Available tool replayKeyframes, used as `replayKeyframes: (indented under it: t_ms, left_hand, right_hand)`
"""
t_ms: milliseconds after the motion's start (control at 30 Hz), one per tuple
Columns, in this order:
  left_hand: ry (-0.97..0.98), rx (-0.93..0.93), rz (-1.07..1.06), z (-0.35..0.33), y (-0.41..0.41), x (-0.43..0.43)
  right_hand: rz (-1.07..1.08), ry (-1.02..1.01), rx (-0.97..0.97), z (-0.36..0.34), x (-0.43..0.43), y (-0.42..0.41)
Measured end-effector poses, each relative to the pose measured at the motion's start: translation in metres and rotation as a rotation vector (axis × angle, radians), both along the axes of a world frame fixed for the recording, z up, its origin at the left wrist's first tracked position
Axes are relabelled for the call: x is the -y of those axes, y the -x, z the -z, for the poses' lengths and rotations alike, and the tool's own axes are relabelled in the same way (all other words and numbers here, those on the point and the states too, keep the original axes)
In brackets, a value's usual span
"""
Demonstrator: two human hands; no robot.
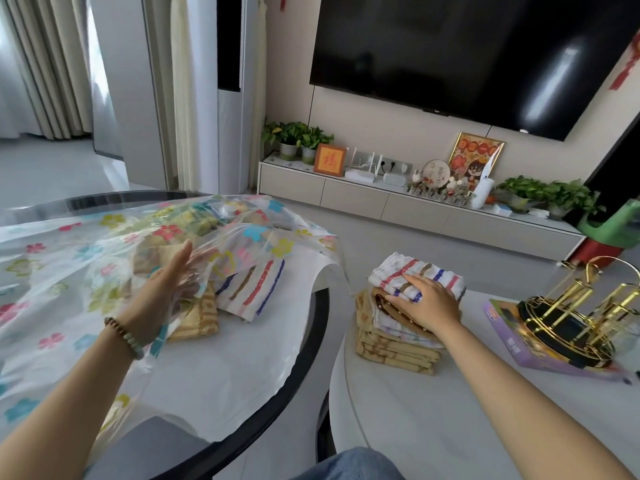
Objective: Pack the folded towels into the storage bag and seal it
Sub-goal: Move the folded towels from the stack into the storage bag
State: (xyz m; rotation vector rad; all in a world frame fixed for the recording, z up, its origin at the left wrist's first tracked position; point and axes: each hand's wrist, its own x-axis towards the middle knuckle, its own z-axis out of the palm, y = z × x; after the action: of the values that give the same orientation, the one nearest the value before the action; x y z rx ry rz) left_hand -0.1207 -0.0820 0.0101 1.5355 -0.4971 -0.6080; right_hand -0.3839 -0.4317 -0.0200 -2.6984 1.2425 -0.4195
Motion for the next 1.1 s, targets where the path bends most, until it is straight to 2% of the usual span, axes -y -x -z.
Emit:
replayKeyframes:
  t_ms: [67, 167, 233, 367, 500, 633, 733, 833, 1100]
  left_hand:
    - [-0.002, 0.007, 0.003, 0.002, -0.001, 0.001]
    - [-0.001, 0.002, 0.000, 0.006, -0.004, 0.000]
    - [0.018, 0.002, 0.006, 0.006, -0.004, -0.001]
    - [0.012, 0.000, 0.023, 0.004, -0.003, -0.003]
    - [0.009, 0.011, 0.038, -0.003, -0.002, -0.005]
    - [0.010, 0.009, 0.019, -0.010, 0.001, -0.007]
    - [0.052, 0.048, 0.027, -0.024, 0.003, -0.010]
    - [0.079, 0.074, 0.084, -0.044, 0.000, -0.018]
    - [0.008, 0.153, 0.108, -0.072, -0.009, -0.039]
  right_hand:
    - [-0.012, 0.070, -0.021, 0.005, 0.003, -0.003]
    - [0.025, 0.123, 0.045, 0.007, 0.007, -0.007]
    - [0.068, 0.097, 0.095, 0.004, 0.011, -0.009]
    - [0.146, -0.141, 0.313, -0.031, 0.008, -0.013]
    - [0.082, -0.332, 0.629, -0.086, -0.018, -0.017]
    - [-0.126, -0.844, 0.818, -0.121, -0.073, -0.026]
    - [-0.248, -1.127, 0.724, -0.118, -0.114, -0.037]
    - [-0.251, -1.345, 0.581, -0.095, -0.148, -0.058]
    - [-0.187, -1.740, 0.430, -0.028, -0.210, -0.141]
